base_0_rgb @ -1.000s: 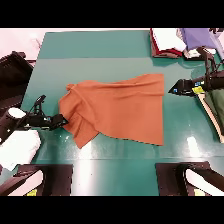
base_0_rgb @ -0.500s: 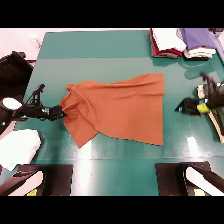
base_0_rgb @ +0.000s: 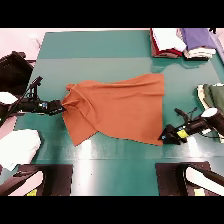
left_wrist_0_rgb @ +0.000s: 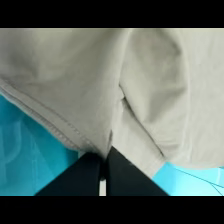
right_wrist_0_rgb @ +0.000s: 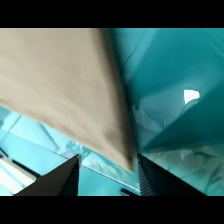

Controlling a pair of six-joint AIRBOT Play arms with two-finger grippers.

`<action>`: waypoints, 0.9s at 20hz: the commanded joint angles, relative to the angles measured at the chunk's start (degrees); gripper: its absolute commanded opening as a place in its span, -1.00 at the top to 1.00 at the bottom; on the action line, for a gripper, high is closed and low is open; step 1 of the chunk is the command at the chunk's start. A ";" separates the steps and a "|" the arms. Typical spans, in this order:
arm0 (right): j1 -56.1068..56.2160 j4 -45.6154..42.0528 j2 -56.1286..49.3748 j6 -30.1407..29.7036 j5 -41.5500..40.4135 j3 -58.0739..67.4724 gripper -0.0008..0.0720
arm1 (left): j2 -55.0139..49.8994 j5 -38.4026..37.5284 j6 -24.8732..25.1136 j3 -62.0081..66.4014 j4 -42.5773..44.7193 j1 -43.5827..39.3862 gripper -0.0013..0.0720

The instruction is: Fold the shirts.

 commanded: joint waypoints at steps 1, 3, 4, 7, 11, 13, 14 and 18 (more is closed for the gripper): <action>9.07 1.33 -2.49 -0.31 -4.39 1.09 0.22 | 0.02 -1.36 0.04 0.17 -0.02 -0.02 0.89; 12.98 0.55 -1.51 -0.31 -5.01 3.89 0.76 | 0.07 -2.56 0.04 0.57 0.00 0.00 0.89; 13.94 0.42 -0.15 -0.33 -4.98 5.60 0.89 | 0.09 -4.04 0.02 1.81 0.00 0.00 0.89; 13.60 0.50 7.32 -0.31 -3.37 13.75 0.94 | 0.55 -9.94 0.02 10.45 -0.02 0.00 0.89; 8.11 0.59 18.71 -0.26 -2.45 32.26 0.94 | 7.19 -10.78 -1.77 29.22 0.00 0.00 0.89; 4.00 0.57 22.97 -0.26 -2.86 43.69 0.94 | 11.02 -10.78 -2.01 40.61 0.04 0.00 0.89; 1.77 0.55 24.30 -0.26 -2.86 49.33 0.94 | 12.41 -10.73 -2.01 46.93 0.04 0.00 0.89; -9.27 0.57 25.94 -0.26 -1.25 71.17 0.94 | 14.56 -10.54 -5.73 70.12 2.27 0.00 0.89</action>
